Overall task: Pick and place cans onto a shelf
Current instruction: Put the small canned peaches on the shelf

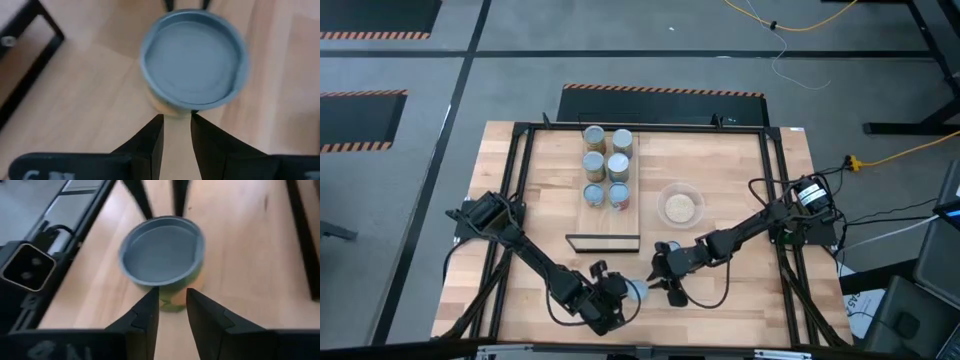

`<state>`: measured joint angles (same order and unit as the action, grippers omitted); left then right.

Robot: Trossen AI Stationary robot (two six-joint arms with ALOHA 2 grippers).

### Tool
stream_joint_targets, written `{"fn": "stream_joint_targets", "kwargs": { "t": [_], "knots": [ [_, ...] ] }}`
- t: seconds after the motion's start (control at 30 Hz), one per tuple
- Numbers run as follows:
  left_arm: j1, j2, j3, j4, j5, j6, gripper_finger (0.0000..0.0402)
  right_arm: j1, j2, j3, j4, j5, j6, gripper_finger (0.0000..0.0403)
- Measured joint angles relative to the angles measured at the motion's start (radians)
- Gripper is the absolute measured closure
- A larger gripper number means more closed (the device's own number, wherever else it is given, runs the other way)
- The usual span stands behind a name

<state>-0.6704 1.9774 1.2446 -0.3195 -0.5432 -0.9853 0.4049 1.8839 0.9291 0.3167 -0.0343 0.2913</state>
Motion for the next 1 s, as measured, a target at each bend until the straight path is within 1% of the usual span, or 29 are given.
{"fn": "stream_joint_targets", "kwargs": {
  "t": [0.17, 0.33, 0.47, 0.57, 0.67, 0.83, 1.0],
  "knots": [
    [0.002, 0.000, 0.000, -0.037, -0.005, 0.000, 0.0311, 0.000, 0.000, 0.000, 0.003, -0.049, 0.000, 0.0299],
    [-0.004, 0.000, 0.000, -0.066, 0.012, 0.001, 0.0311, 0.000, 0.000, 0.000, 0.005, -0.050, -0.006, 0.0299],
    [-0.017, 0.000, 0.000, -0.066, 0.015, 0.001, 0.0312, 0.000, 0.000, 0.000, 0.002, -0.050, -0.009, 0.0299],
    [-0.033, 0.000, 0.000, -0.062, 0.036, 0.001, 0.0312, -0.001, 0.000, 0.000, 0.001, -0.049, -0.015, 0.0299],
    [-0.050, 0.000, 0.000, -0.038, 0.039, -0.001, 0.0312, -0.007, 0.000, 0.000, 0.001, -0.046, -0.043, 0.0299],
    [-0.064, 0.000, 0.000, 0.041, 0.040, 0.002, 0.0312, -0.014, 0.000, 0.001, -0.010, 0.019, -0.092, 0.0299],
    [-0.062, 0.000, 0.000, 0.076, 0.040, 0.002, 0.0312, -0.019, 0.000, 0.001, -0.010, 0.092, -0.122, 0.0299]
  ]
}}
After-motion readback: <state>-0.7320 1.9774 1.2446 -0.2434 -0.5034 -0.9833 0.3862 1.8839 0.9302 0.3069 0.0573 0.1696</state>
